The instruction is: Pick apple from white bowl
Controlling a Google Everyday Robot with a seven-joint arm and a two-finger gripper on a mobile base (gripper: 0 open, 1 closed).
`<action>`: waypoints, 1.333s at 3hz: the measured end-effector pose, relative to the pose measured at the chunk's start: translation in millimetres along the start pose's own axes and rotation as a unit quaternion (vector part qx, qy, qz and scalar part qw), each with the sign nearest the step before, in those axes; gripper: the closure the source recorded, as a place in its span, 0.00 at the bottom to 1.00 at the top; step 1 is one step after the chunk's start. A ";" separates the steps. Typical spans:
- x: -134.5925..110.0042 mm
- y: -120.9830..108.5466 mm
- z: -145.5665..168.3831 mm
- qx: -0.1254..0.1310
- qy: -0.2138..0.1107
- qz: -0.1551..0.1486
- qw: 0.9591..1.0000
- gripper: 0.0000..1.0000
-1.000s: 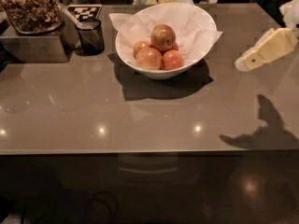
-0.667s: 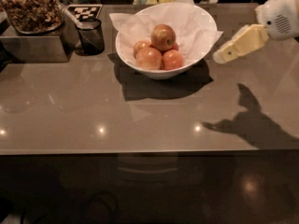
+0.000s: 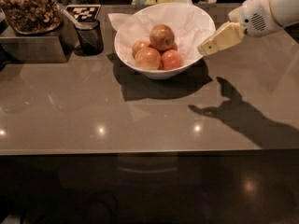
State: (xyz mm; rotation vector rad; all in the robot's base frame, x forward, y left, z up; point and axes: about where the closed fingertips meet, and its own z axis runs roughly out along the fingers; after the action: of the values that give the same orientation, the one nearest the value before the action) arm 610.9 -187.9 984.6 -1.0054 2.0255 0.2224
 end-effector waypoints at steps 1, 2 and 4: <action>0.0 0.0 0.0 0.000 0.000 0.000 1.000 0.23; -11.8 5.4 20.1 -0.024 -0.014 -0.010 1.000 0.22; -72.9 31.8 95.8 -0.121 -0.054 -0.070 0.989 0.21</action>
Offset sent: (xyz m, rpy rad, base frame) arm 0.0274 0.0396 -0.0106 0.0568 -0.0023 0.1131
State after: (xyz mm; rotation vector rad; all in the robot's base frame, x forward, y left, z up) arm 669.8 -78.9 972.9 -1.2533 1.8503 0.4459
